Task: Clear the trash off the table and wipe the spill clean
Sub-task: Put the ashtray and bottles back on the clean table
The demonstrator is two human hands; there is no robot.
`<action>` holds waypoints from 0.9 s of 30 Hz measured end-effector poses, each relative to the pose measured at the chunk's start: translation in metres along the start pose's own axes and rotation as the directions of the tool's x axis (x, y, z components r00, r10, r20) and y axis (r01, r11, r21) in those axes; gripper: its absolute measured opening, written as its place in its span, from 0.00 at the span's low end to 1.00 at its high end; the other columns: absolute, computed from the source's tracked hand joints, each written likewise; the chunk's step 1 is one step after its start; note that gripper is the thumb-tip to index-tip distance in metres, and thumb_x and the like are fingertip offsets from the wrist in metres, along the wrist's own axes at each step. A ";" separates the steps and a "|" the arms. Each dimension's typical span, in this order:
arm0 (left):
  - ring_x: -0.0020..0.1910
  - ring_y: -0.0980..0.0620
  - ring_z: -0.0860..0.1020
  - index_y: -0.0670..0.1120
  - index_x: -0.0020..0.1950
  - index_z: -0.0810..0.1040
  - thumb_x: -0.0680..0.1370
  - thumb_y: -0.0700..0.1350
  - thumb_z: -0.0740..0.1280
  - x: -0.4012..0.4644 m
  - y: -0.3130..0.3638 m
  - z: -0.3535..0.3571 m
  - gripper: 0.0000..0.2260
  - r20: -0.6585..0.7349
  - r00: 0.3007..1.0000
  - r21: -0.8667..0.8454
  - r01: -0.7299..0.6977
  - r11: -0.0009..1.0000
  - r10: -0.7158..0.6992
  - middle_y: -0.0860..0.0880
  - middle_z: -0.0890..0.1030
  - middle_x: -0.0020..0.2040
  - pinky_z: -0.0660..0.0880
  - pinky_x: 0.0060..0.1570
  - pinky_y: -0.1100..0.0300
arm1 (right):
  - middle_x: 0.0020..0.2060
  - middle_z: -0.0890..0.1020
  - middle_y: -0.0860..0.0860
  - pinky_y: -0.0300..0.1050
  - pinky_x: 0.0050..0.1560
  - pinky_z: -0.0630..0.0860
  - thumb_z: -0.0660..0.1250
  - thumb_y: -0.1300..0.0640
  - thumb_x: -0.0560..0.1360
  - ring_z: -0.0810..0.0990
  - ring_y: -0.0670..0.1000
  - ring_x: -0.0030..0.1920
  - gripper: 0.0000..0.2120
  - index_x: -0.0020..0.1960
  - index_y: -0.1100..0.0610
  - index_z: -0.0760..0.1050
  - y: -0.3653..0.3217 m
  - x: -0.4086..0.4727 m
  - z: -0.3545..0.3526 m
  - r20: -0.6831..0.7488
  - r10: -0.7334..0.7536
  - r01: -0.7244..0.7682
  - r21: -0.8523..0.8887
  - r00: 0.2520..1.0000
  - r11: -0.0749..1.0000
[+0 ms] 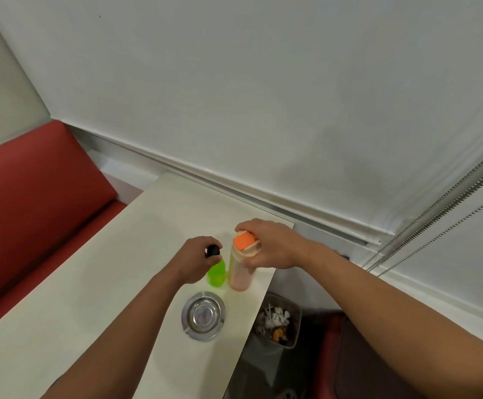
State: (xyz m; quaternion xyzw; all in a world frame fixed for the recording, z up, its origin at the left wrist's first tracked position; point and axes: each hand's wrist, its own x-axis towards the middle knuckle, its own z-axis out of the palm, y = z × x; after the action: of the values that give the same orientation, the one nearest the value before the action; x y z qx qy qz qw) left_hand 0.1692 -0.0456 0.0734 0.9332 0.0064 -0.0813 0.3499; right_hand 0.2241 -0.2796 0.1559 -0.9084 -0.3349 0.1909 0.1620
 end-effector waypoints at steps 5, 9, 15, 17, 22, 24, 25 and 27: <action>0.41 0.61 0.76 0.50 0.60 0.81 0.78 0.45 0.73 0.003 -0.004 0.002 0.11 -0.010 1.000 -0.033 -0.009 0.999 0.009 0.54 0.80 0.52 0.67 0.42 0.73 | 0.61 0.75 0.43 0.50 0.58 0.74 0.74 0.40 0.69 0.76 0.50 0.58 0.35 0.72 0.42 0.66 0.004 0.014 0.002 -0.016 0.030 -0.030 -0.015 0.999 0.999; 0.40 0.62 0.75 0.50 0.60 0.81 0.78 0.44 0.73 0.002 -0.007 0.006 0.11 -0.012 1.000 -0.057 -0.025 0.998 0.024 0.54 0.80 0.53 0.67 0.41 0.75 | 0.62 0.76 0.44 0.50 0.59 0.75 0.74 0.39 0.69 0.77 0.50 0.59 0.35 0.73 0.42 0.66 0.011 0.021 0.002 -0.019 0.064 -0.064 -0.028 0.998 0.998; 0.39 0.61 0.75 0.51 0.60 0.80 0.78 0.44 0.72 0.001 -0.010 0.010 0.11 -0.021 1.000 -0.108 -0.018 0.994 0.016 0.54 0.80 0.53 0.68 0.43 0.71 | 0.62 0.76 0.44 0.51 0.59 0.76 0.73 0.38 0.67 0.76 0.49 0.59 0.36 0.73 0.41 0.66 0.020 0.023 0.000 -0.014 0.110 -0.110 -0.018 0.994 0.994; 0.38 0.60 0.75 0.51 0.60 0.80 0.78 0.44 0.72 0.001 -0.010 0.011 0.11 -0.022 1.000 -0.121 -0.012 0.993 0.010 0.54 0.80 0.53 0.68 0.43 0.71 | 0.60 0.77 0.43 0.52 0.58 0.76 0.72 0.36 0.66 0.76 0.49 0.58 0.36 0.71 0.41 0.67 0.022 0.024 0.000 -0.021 0.117 -0.117 -0.010 0.993 0.993; 0.37 0.61 0.74 0.52 0.60 0.80 0.78 0.44 0.72 0.000 -0.011 0.014 0.11 -0.024 1.000 -0.153 0.007 0.988 -0.011 0.55 0.79 0.53 0.68 0.41 0.71 | 0.56 0.77 0.42 0.53 0.57 0.77 0.72 0.36 0.65 0.77 0.49 0.54 0.33 0.68 0.40 0.68 0.027 0.027 0.000 0.007 0.125 -0.125 0.008 0.992 0.992; 0.37 0.61 0.74 0.52 0.60 0.80 0.78 0.44 0.72 0.000 -0.012 0.016 0.11 -0.028 0.999 -0.165 0.011 0.986 -0.016 0.55 0.79 0.52 0.68 0.41 0.70 | 0.56 0.76 0.43 0.54 0.57 0.77 0.73 0.38 0.67 0.77 0.49 0.54 0.32 0.68 0.41 0.68 0.029 0.027 -0.001 0.032 0.122 -0.122 0.006 0.992 0.992; 0.37 0.60 0.74 0.52 0.59 0.80 0.78 0.44 0.72 0.000 -0.012 0.016 0.11 -0.031 0.999 -0.168 0.011 0.986 -0.016 0.55 0.79 0.52 0.68 0.41 0.69 | 0.57 0.76 0.44 0.54 0.58 0.77 0.74 0.39 0.68 0.77 0.49 0.54 0.33 0.69 0.42 0.68 0.031 0.027 -0.001 0.042 0.121 -0.121 0.008 0.992 0.993; 0.38 0.59 0.74 0.53 0.59 0.80 0.78 0.44 0.72 0.000 -0.013 0.017 0.11 -0.032 0.999 -0.172 0.013 0.985 -0.019 0.55 0.79 0.52 0.69 0.42 0.68 | 0.58 0.76 0.46 0.53 0.58 0.76 0.75 0.42 0.69 0.77 0.50 0.55 0.33 0.71 0.43 0.67 0.032 0.024 -0.002 0.051 0.119 -0.120 0.017 0.992 0.993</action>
State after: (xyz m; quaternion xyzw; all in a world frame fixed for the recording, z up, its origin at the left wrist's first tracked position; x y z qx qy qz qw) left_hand 0.1660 -0.0471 0.0521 0.9008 0.0266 -0.0675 0.4281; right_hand 0.2594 -0.2870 0.1379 -0.9200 -0.2821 0.2263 0.1509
